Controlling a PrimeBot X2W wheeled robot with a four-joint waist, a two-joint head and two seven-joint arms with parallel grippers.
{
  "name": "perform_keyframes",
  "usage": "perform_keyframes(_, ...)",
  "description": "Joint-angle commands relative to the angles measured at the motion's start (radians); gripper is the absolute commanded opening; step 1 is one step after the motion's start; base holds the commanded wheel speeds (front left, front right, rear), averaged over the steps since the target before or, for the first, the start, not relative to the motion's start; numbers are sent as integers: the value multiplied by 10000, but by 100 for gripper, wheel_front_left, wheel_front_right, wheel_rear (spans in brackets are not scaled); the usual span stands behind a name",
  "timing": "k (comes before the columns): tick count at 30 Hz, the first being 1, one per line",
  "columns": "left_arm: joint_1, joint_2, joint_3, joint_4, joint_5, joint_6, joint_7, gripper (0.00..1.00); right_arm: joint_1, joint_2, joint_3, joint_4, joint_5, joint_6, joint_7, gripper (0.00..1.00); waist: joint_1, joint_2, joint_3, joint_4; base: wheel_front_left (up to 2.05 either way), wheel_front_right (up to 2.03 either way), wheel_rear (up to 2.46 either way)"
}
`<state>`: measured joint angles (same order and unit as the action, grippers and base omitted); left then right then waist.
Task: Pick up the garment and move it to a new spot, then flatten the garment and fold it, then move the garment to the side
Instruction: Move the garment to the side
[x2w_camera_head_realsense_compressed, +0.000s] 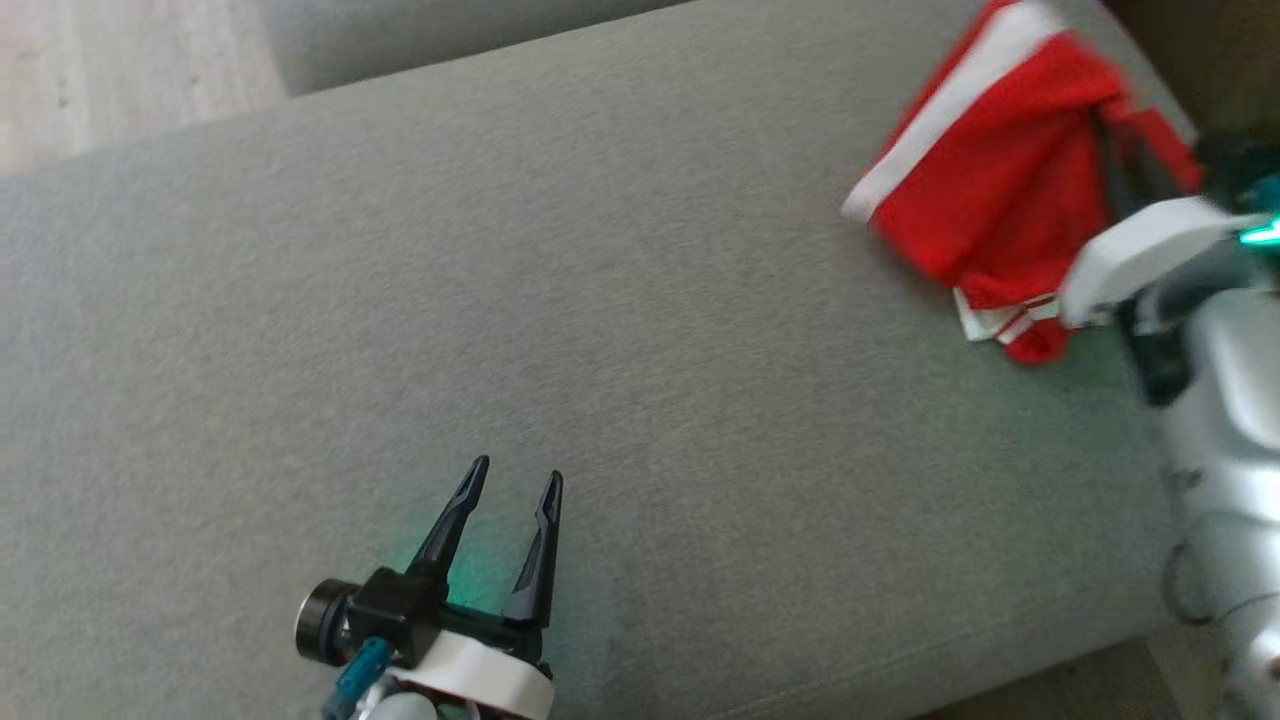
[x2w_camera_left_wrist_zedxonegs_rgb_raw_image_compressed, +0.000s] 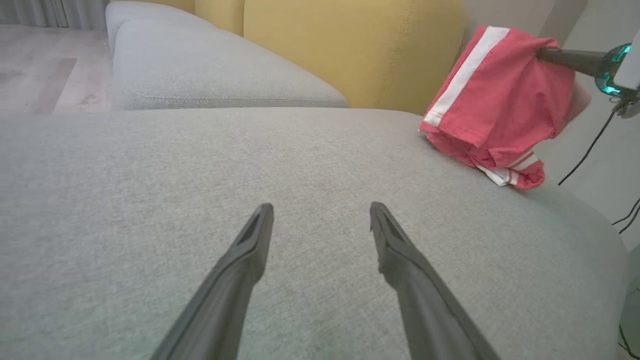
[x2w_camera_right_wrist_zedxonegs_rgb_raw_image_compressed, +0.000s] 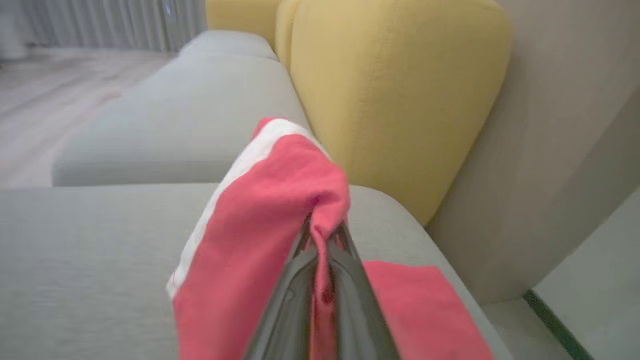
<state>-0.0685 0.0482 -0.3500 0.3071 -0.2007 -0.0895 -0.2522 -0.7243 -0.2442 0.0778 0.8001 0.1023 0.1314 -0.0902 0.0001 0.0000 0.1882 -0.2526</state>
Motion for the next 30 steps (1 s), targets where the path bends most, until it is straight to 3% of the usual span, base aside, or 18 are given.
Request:
perform_keyframes(1,-349,20,337,-249,60,-35,-95,100,-216,-141,20,-146,-199,-7,18,0,-1,0,142,168,0,0,0)
perform_keyframes(4,-428,20,353,-215,135,-70,-95,100,-446,-642,-1259,675,-1117,-7,170,0,-1,0,280,419,0,0,0)
perform_keyframes(5,-442,20,386,-221,141,-69,-95,100,-465,-726,-1712,864,-1412,-7,163,21,-1,0,312,482,0,0,0)
perform_keyframes(6,-454,20,420,-229,150,-69,-95,100,-471,-771,-2131,983,-1708,-7,88,93,-1,0,338,539,0,0,0)
perform_keyframes(7,-464,20,453,-239,171,-70,-95,100,-471,-761,-2521,1081,-1973,-7,14,100,-1,0,362,577,0,0,0)
perform_keyframes(14,-506,20,782,-279,261,-37,-95,100,-475,-118,-4861,918,-3546,-7,-848,100,-1,0,380,660,0,0,0)
perform_keyframes(16,-499,20,920,-324,236,44,-95,100,-543,278,-4977,712,-3844,-7,-1236,100,-1,0,307,687,0,0,0)
perform_keyframes(20,-421,20,1204,-387,237,262,-95,100,-508,1157,-4244,420,-3652,-7,-1657,100,-1,0,64,817,0,0,0)
perform_keyframes(23,-326,20,1417,-448,144,425,-95,100,-36,1563,-3294,-239,-2887,-7,-1706,100,-1,0,-166,1055,0,0,0)
perform_keyframes(30,13,20,1917,-519,63,738,-95,100,2477,1902,-1618,-2287,-1043,-7,-1713,100,-1,0,-671,1944,0,0,0)
